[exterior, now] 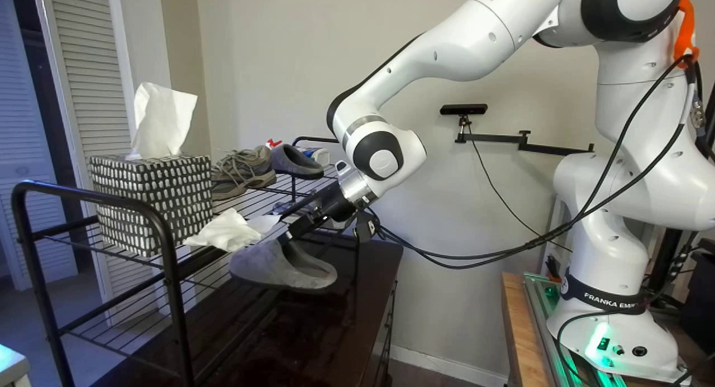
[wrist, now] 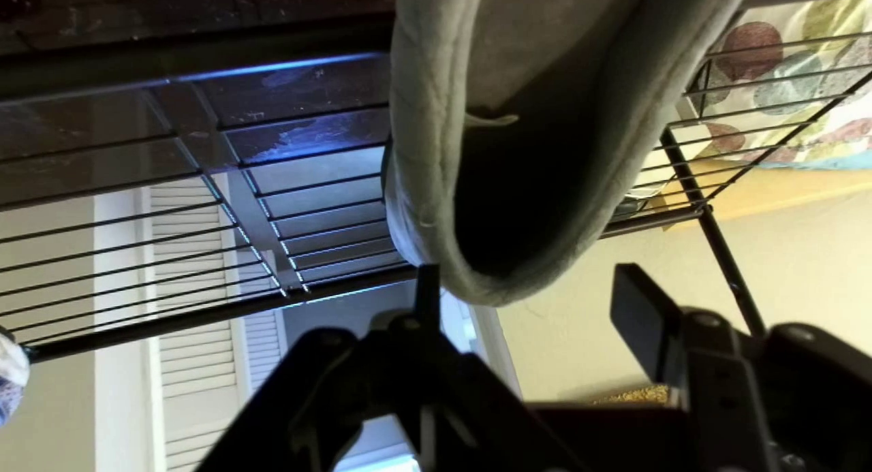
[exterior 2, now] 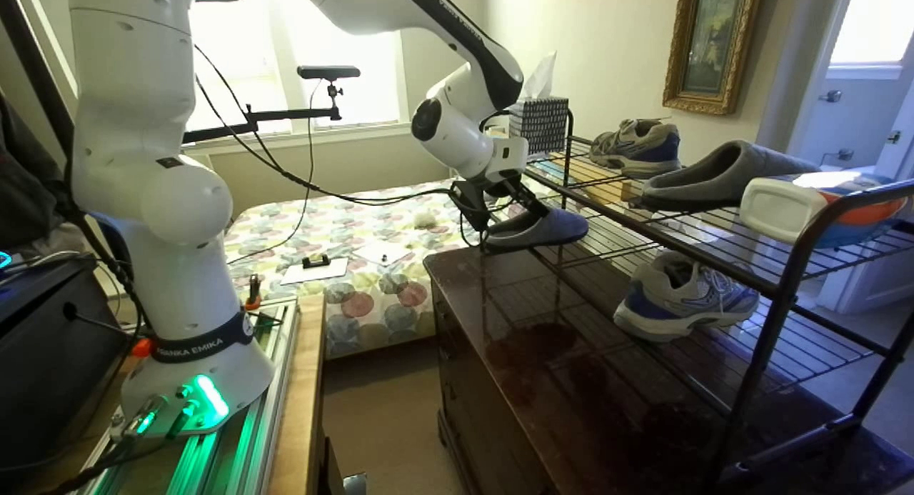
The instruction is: Remove the left grey house slipper from the topmost shelf and put it on the second shelf.
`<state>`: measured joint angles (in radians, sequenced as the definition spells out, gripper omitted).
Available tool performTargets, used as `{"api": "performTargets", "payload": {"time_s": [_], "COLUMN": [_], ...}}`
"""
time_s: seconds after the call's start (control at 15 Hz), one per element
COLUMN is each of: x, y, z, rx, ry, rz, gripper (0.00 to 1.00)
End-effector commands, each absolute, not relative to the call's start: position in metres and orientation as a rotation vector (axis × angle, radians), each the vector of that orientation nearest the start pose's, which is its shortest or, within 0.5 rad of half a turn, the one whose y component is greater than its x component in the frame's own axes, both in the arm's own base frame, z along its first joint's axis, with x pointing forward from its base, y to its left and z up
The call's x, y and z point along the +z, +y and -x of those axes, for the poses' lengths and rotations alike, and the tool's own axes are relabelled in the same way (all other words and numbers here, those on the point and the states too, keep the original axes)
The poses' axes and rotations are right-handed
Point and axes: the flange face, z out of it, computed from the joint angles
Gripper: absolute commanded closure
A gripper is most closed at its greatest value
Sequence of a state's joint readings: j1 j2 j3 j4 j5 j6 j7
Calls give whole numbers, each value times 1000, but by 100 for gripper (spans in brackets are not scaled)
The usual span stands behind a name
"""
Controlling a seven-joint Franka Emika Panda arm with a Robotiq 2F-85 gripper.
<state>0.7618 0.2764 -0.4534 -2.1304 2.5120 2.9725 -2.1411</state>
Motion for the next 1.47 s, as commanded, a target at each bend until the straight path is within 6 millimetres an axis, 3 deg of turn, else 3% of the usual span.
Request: {"api": "performTargets", "payload": {"time_s": [0.0, 0.33, 0.6, 0.73, 0.87, 1.0, 1.13, 1.4], "x": [271, 263, 272, 264, 243, 220, 208, 209], "y": [131, 131, 121, 124, 131, 141, 148, 138], "z": [-505, -459, -433, -412, -382, -366, -368, -386], "rx": [-1142, -1010, -969, -880, -766, -688, -659, -670], "ry": [-67, -159, -152, -186, -251, -336, -417, -434], "rz": [2622, 2743, 2806, 2860, 2887, 2861, 2827, 2826], "gripper": [2, 0, 0, 0, 0, 0, 0, 0]}}
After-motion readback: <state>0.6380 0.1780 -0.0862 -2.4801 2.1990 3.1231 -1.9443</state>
